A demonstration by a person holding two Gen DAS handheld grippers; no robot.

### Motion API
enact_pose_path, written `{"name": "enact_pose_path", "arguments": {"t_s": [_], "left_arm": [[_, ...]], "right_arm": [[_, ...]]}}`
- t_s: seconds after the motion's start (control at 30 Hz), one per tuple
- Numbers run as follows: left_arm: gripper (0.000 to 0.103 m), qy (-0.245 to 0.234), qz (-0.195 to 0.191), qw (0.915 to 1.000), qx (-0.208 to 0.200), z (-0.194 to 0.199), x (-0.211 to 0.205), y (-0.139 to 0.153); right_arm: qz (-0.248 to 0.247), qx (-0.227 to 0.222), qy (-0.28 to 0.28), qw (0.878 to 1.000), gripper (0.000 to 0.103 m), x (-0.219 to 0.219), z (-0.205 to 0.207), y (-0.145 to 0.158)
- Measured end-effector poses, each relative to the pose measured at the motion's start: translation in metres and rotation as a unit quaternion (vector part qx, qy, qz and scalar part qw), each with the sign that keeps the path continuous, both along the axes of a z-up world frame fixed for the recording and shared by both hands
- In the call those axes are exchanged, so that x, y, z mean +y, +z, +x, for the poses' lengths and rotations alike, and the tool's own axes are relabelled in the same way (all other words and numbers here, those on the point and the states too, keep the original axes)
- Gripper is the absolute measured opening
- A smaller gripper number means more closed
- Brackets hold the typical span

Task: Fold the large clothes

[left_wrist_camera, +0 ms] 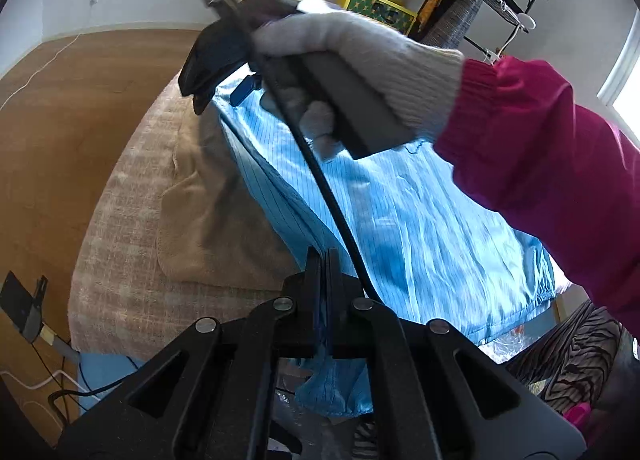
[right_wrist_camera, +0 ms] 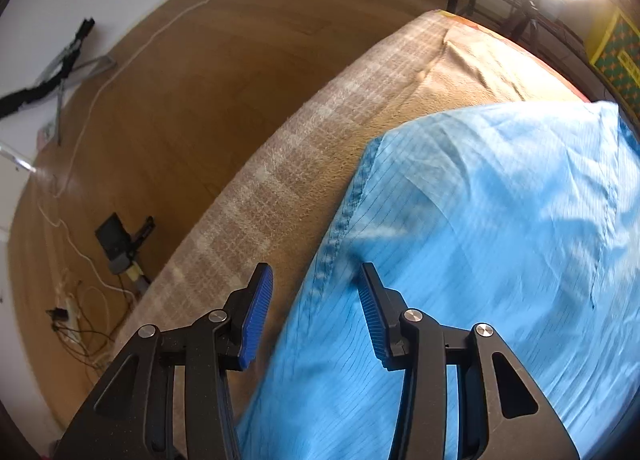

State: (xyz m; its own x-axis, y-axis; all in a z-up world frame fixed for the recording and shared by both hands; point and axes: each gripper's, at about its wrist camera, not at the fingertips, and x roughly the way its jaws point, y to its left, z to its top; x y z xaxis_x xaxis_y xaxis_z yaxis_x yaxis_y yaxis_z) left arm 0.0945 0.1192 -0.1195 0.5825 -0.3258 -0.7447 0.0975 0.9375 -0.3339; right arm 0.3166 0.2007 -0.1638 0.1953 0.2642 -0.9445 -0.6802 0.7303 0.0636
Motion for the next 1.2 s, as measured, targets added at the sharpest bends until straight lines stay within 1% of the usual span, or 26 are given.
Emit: {"name": "enact_pose_path", "arguments": {"t_s": [0.1, 0.13, 0.2, 0.23, 0.27, 0.33, 0.43, 0.47, 0.57, 0.67, 0.77, 0.8, 0.87, 0.97, 1.07, 1.1, 1.17, 1.2], "left_arm": [[0.0, -0.004, 0.005, 1.0, -0.002, 0.001, -0.004, 0.001], [0.0, -0.007, 0.007, 1.0, -0.003, 0.001, -0.006, 0.001], [0.0, -0.009, 0.008, 0.9999, -0.003, 0.002, -0.008, 0.002], [0.0, -0.012, 0.008, 0.9999, -0.004, 0.001, -0.01, 0.003], [0.0, -0.013, 0.009, 0.9999, -0.004, 0.001, -0.012, 0.003], [0.0, -0.018, 0.01, 0.9998, -0.006, 0.0, -0.015, 0.005], [0.0, -0.032, 0.014, 0.9993, -0.015, -0.001, -0.025, 0.01], [0.0, -0.037, 0.016, 0.9991, -0.017, -0.001, -0.029, 0.012], [0.0, -0.051, 0.018, 0.9983, -0.022, -0.001, -0.042, 0.017], [0.0, -0.072, 0.03, 0.9964, -0.033, -0.002, -0.061, 0.023], [0.0, -0.094, 0.037, 0.9942, -0.038, -0.002, -0.08, 0.028], [0.0, -0.101, 0.038, 0.9934, -0.038, -0.002, -0.088, 0.028], [0.0, -0.117, 0.042, 0.9915, -0.039, -0.001, -0.102, 0.031], [0.0, -0.14, 0.046, 0.9884, -0.038, 0.0, -0.125, 0.031], [0.0, -0.167, 0.049, 0.9842, -0.033, 0.002, -0.149, 0.029], [0.0, -0.179, 0.052, 0.982, -0.03, 0.003, -0.16, 0.026], [0.0, -0.2, 0.061, 0.9777, -0.025, 0.004, -0.176, 0.021], [0.0, -0.207, 0.065, 0.9759, -0.022, 0.004, -0.183, 0.019]], "right_arm": [[-0.041, -0.024, 0.007, 0.999, 0.043, 0.005, -0.001, -0.009], [-0.046, -0.027, 0.008, 0.999, 0.042, 0.005, -0.001, -0.01], [-0.052, -0.032, 0.003, 0.998, 0.025, 0.002, 0.001, -0.013], [-0.052, -0.03, -0.001, 0.998, 0.013, -0.002, 0.002, -0.015], [-0.048, -0.029, -0.006, 0.998, 0.007, -0.008, 0.004, -0.014], [-0.033, -0.026, -0.016, 0.999, 0.003, -0.02, 0.008, -0.014], [0.015, -0.015, -0.035, 0.999, 0.001, -0.043, 0.014, -0.005], [0.039, -0.009, -0.042, 0.998, 0.001, -0.054, 0.016, -0.001], [0.096, 0.001, -0.066, 0.993, 0.0, -0.084, 0.02, 0.012], [0.17, 0.013, -0.096, 0.981, 0.0, -0.125, 0.025, 0.026], [0.217, 0.019, -0.12, 0.968, 0.0, -0.163, 0.029, 0.034], [0.235, 0.022, -0.132, 0.963, 0.0, -0.18, 0.03, 0.037], [0.257, 0.026, -0.148, 0.955, 0.0, -0.203, 0.031, 0.039], [0.296, 0.033, -0.178, 0.938, 0.0, -0.246, 0.032, 0.042], [0.318, 0.043, -0.208, 0.924, 0.0, -0.283, 0.036, 0.033], [0.322, 0.046, -0.218, 0.92, 0.0, -0.292, 0.031, 0.032], [0.323, 0.052, -0.231, 0.916, 0.0, -0.312, 0.027, 0.021], [0.311, 0.056, -0.234, 0.919, 0.0, -0.323, 0.026, 0.014]]}}
